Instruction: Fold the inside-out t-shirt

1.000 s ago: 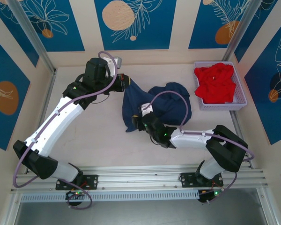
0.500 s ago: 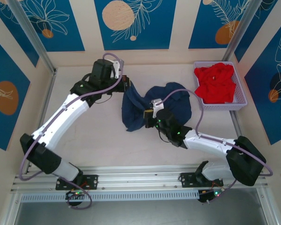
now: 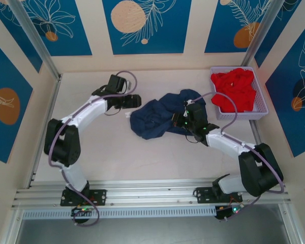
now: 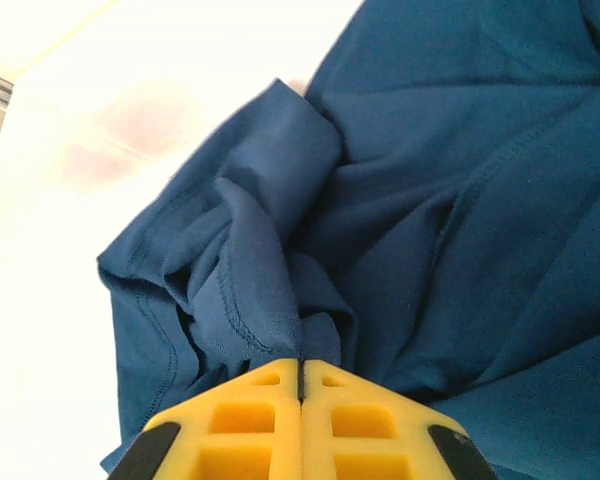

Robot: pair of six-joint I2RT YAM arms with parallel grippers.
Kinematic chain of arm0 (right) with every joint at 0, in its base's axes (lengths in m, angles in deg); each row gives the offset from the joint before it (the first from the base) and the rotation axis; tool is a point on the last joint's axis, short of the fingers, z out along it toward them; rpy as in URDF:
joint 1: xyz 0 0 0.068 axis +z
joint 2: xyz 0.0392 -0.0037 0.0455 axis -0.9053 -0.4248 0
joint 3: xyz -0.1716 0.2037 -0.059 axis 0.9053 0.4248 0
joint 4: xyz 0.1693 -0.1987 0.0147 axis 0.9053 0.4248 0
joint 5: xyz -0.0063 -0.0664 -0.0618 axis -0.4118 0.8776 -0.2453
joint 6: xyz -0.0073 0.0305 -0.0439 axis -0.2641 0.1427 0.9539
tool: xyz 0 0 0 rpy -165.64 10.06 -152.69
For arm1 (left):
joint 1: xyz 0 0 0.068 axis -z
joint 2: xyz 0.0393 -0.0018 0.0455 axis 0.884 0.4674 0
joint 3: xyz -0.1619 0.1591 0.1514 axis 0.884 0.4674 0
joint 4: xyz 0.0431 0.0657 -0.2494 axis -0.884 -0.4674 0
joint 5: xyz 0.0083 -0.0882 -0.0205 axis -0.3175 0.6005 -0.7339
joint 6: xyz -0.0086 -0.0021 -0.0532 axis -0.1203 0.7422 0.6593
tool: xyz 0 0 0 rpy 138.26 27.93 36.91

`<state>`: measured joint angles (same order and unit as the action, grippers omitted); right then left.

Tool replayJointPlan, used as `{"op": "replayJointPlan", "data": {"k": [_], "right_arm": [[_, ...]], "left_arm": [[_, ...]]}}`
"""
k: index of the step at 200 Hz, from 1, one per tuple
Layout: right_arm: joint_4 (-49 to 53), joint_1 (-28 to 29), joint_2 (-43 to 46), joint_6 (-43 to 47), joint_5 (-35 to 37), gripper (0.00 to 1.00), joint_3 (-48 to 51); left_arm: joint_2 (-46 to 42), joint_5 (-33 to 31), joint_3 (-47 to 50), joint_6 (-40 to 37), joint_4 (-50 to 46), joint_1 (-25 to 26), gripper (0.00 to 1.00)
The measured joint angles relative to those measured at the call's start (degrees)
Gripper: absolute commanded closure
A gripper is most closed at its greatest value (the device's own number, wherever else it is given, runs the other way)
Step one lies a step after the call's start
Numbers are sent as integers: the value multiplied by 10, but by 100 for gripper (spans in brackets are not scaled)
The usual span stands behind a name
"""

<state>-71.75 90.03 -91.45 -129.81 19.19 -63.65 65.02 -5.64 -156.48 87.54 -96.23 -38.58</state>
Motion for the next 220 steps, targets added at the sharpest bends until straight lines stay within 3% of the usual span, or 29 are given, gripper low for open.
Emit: {"op": "replayJointPlan", "data": {"k": [23, 55, 87, 136, 153, 178, 220], "right_arm": [[5, -11, -20, -6, -21, 100, -7], [6, -16, -28, -6, -40, 100, -17], [5, -16, -35, -6, -49, 100, -20], [18, -23, -38, -3, -51, 100, -27], [35, -27, -35, 9, -51, 100, -42], [92, -36, 5, 46, -52, 100, -87], [192, -40, 147, 142, -42, 100, -259]], "left_arm": [[-39, 5, 66, -2, 9, 3, 26], [30, 13, 45, -24, 26, 12, 35], [118, 8, -18, -51, 21, 26, 56], [151, 5, -53, -79, 16, 28, 100], [148, 3, -61, -78, 14, 28, 100], [89, 1, -41, -71, 13, 21, 100], [-178, -25, -46, -45, 26, 3, 100]]}}
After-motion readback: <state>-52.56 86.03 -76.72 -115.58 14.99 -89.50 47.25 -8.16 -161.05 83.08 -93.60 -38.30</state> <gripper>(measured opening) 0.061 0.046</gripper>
